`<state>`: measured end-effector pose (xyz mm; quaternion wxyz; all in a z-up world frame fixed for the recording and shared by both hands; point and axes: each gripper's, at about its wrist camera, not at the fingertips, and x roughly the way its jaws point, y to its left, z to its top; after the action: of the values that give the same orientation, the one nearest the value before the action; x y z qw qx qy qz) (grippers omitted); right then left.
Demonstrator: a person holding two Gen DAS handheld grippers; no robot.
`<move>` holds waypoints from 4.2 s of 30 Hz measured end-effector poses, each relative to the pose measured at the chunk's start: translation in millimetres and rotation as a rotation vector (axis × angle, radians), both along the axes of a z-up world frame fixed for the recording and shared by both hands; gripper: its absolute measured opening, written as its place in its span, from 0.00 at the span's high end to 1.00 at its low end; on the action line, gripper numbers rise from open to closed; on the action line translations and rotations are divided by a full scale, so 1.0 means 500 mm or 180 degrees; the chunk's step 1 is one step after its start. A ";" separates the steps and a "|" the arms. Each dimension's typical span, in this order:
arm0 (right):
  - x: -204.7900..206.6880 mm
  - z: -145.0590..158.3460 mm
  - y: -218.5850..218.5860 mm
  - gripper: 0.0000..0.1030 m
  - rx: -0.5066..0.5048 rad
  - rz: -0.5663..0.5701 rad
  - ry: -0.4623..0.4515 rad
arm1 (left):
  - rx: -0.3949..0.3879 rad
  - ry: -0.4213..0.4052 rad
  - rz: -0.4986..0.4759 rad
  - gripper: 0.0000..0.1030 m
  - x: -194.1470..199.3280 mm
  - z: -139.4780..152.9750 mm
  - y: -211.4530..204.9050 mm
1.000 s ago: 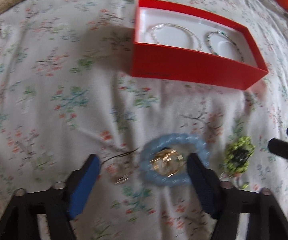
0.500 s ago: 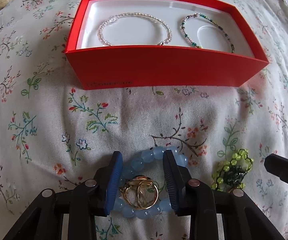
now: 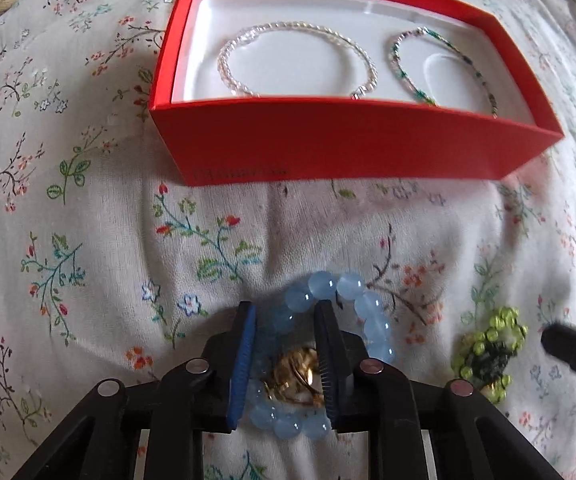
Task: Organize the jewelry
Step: 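Lift the blue bracelet with the left gripper while the right grasps the lime-green flower bracelet, then carry both bracelets into the red box and open both grippers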
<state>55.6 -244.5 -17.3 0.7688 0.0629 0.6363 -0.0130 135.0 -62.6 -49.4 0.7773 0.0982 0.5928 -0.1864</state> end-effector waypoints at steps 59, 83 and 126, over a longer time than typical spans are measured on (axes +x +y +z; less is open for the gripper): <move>-0.003 0.092 0.105 0.90 0.0376 0.0528 -0.0519 | -0.0808 -0.0574 0.0372 0.91 -0.096 0.187 0.103; 0.061 0.228 0.057 0.90 0.0580 0.0143 -0.1195 | -0.1326 -0.0817 0.0425 0.91 -0.043 0.247 0.066; 0.219 0.109 0.058 0.90 0.0252 0.0056 -0.0992 | -0.0314 -0.0856 0.0782 0.74 0.071 0.128 0.031</move>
<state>165.2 -215.5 37.0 0.8552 0.0888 0.5098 0.0288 170.7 -47.1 14.4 0.8703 0.0109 0.4812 -0.1042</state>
